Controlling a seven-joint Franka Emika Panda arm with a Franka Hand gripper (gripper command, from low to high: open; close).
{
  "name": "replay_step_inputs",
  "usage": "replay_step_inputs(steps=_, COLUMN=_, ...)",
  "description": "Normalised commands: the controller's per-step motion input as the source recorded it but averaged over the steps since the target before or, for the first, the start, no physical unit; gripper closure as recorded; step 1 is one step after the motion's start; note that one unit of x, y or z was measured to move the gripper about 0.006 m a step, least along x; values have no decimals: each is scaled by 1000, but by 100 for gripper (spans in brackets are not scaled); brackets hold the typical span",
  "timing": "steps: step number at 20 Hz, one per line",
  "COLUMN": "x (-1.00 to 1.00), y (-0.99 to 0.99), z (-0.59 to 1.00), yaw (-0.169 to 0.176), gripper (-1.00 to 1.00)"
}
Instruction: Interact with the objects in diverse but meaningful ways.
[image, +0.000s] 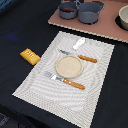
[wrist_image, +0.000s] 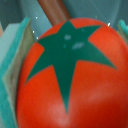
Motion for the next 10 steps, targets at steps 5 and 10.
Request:
replay_step_inputs(steps=5, x=170, y=138, z=-10, yaw=-15, gripper=-100)
replay_step_inputs(steps=10, x=101, y=106, z=-6, yaw=-14, gripper=-100)
